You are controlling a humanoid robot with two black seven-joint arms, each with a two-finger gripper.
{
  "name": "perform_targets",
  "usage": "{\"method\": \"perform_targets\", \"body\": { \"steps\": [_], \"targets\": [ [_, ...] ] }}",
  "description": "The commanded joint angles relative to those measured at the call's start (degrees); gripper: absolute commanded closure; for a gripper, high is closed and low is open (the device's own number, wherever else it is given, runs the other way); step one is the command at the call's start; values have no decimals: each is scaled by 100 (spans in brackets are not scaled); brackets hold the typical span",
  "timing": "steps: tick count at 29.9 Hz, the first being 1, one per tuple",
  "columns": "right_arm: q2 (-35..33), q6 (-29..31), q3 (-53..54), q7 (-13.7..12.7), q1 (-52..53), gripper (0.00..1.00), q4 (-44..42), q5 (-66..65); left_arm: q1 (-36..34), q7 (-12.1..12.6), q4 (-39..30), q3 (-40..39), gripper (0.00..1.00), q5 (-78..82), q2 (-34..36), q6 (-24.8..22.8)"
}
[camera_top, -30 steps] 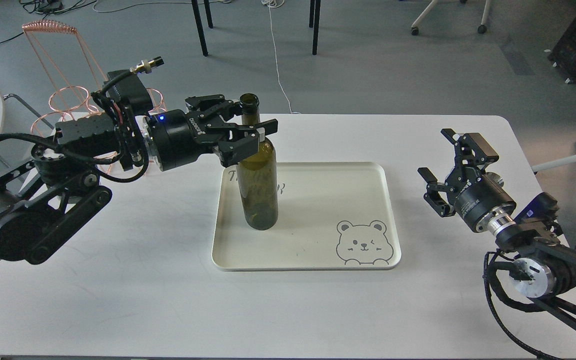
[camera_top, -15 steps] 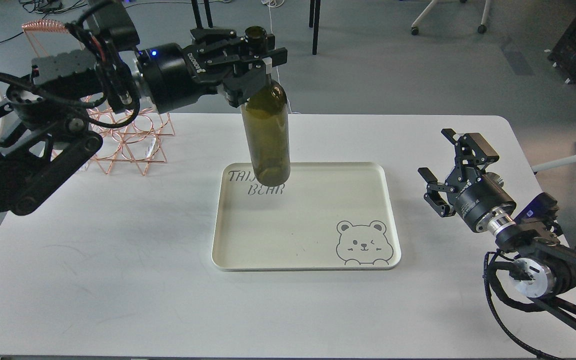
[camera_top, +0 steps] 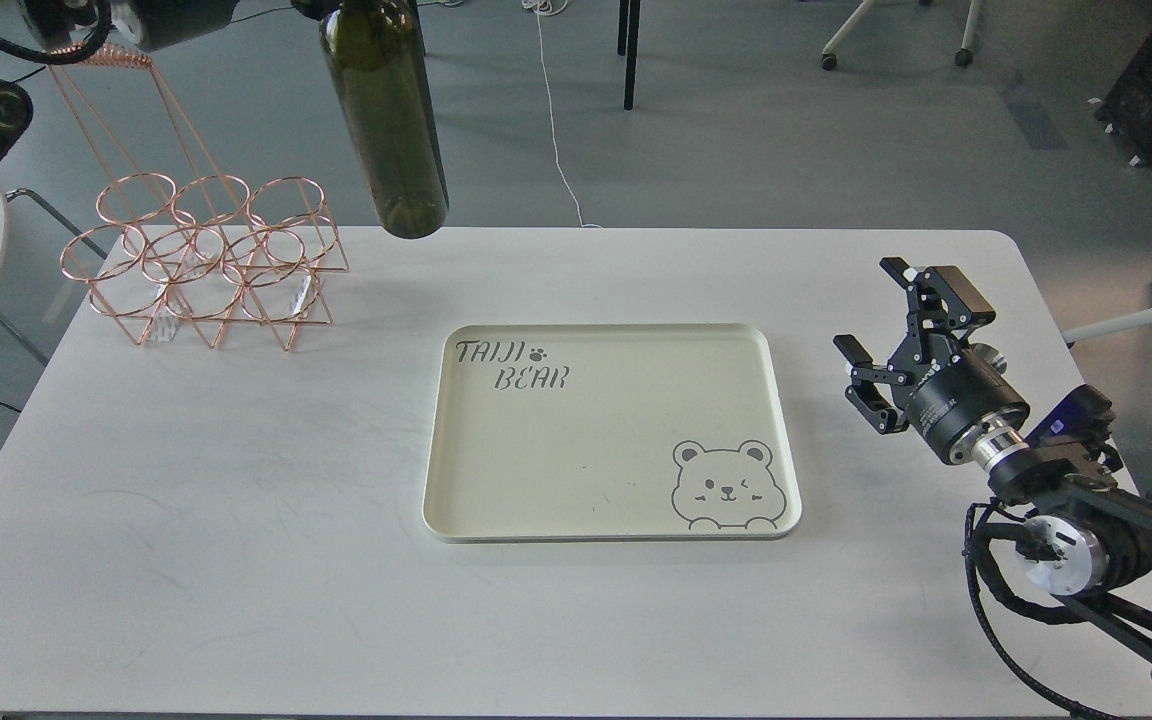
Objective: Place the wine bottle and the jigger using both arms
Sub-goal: 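Carry the bottle with the left gripper over the copper wine rack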
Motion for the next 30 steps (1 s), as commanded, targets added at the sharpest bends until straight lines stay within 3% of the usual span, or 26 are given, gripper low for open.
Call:
{"method": "perform_targets", "body": {
  "steps": [1,30],
  "targets": [
    [2,1,-1,0,-7,3,-5,0,2,-2,184,126,90,2,173,29],
    [28,1,-19,0,-51,3,4,-9,98,-2,835,408,89,-25,314,301]
  ]
}}
